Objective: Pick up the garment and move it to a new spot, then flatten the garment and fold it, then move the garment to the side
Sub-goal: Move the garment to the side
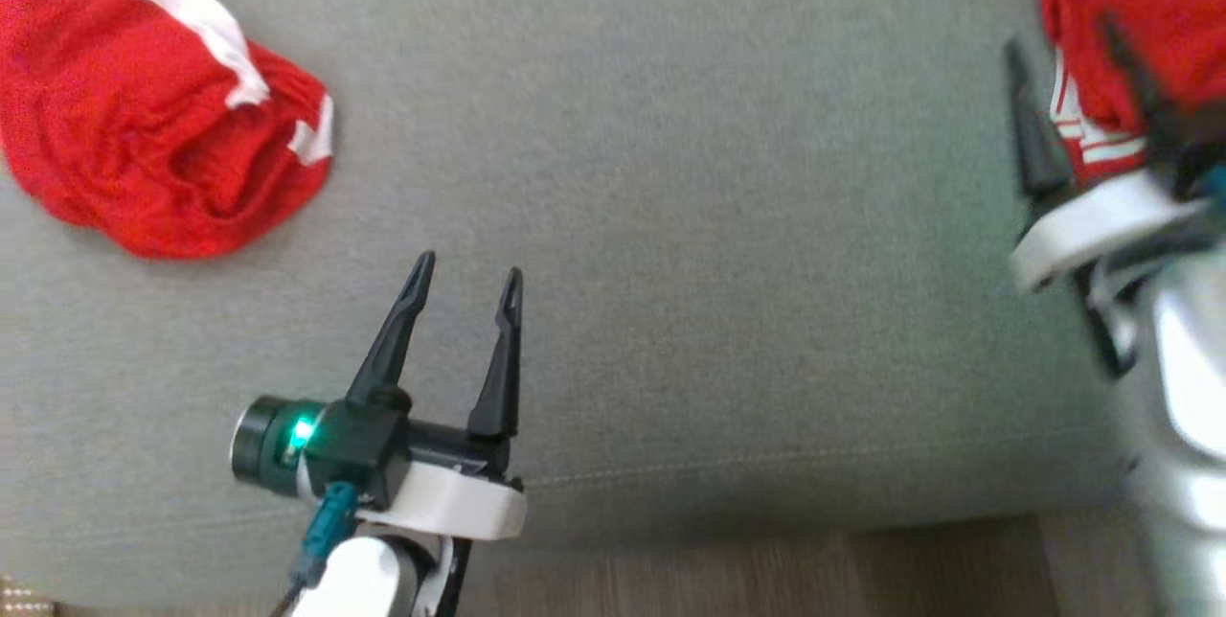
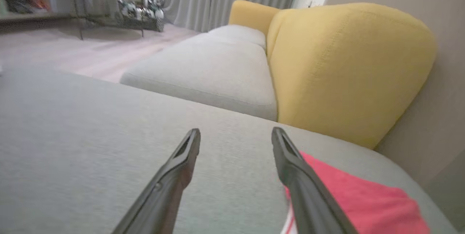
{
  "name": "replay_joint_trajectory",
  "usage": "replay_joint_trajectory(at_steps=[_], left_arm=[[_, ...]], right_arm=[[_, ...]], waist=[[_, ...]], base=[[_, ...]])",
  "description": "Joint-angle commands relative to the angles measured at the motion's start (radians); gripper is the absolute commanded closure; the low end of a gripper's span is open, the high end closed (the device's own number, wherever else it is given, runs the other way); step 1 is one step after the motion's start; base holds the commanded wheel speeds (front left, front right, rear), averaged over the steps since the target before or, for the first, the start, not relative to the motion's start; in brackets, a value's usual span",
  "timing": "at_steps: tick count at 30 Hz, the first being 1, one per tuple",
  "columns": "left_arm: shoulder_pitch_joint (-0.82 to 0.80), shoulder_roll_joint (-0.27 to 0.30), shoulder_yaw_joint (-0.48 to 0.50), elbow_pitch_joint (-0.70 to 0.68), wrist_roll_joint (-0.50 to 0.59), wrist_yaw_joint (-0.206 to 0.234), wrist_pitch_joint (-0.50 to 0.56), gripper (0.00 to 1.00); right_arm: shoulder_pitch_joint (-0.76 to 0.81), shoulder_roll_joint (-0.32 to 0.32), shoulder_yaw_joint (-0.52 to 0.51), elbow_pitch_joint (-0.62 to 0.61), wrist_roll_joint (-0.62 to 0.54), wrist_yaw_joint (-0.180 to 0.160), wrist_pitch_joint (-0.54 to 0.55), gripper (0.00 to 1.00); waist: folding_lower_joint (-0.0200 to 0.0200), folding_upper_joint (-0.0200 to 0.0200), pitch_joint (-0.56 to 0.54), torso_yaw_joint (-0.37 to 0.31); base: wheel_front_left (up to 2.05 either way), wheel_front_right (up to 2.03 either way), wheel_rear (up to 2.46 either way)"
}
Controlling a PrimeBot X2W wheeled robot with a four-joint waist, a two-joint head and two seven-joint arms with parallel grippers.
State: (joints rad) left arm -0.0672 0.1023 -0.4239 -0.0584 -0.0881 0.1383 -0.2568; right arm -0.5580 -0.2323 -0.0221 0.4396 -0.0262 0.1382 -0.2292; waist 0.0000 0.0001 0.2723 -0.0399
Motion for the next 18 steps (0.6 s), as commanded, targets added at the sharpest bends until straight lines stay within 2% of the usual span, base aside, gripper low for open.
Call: replay_joint_trajectory(at_steps=[1,4,9,15,18], left_arm=[[-0.005,-0.010,0.047,-0.024,-0.012,-0.004,-0.005,0.00],[0.026,-0.022,0.084,0.001,-0.034,-0.009,-0.005,0.00],[0.075,-0.032,0.129,0.008,-0.014,-0.008,-0.005,0.00],[0.140,-0.040,0.180,-0.021,-0.001,-0.003,-0.005,0.00],[0.168,-0.043,0.193,-0.034,0.000,-0.020,-0.005,0.00]], right_arm=[[0.019,0.013,0.022,-0.046,0.021,-0.007,-0.019,0.00],[0.118,0.071,0.018,-0.088,0.065,-0.007,-0.031,0.00],[0.305,0.138,0.002,-0.241,0.110,-0.007,-0.032,0.00],[0.489,0.175,-0.045,-0.382,0.125,-0.007,-0.032,0.00],[0.553,0.180,-0.045,-0.406,0.125,-0.007,-0.032,0.00]], waist=[[0.0000,-0.0001,-0.075,0.038],[0.0000,-0.0001,-0.135,0.057],[0.0000,-0.0001,-0.212,0.068],[0.0000,-0.0001,-0.261,0.066],[0.0000,-0.0001,-0.276,0.061]], base=[[0.00,0.00,0.00],[0.00,0.00,0.00],[0.00,0.00,0.00],[0.00,0.00,0.00],[0.00,0.00,0.00]])
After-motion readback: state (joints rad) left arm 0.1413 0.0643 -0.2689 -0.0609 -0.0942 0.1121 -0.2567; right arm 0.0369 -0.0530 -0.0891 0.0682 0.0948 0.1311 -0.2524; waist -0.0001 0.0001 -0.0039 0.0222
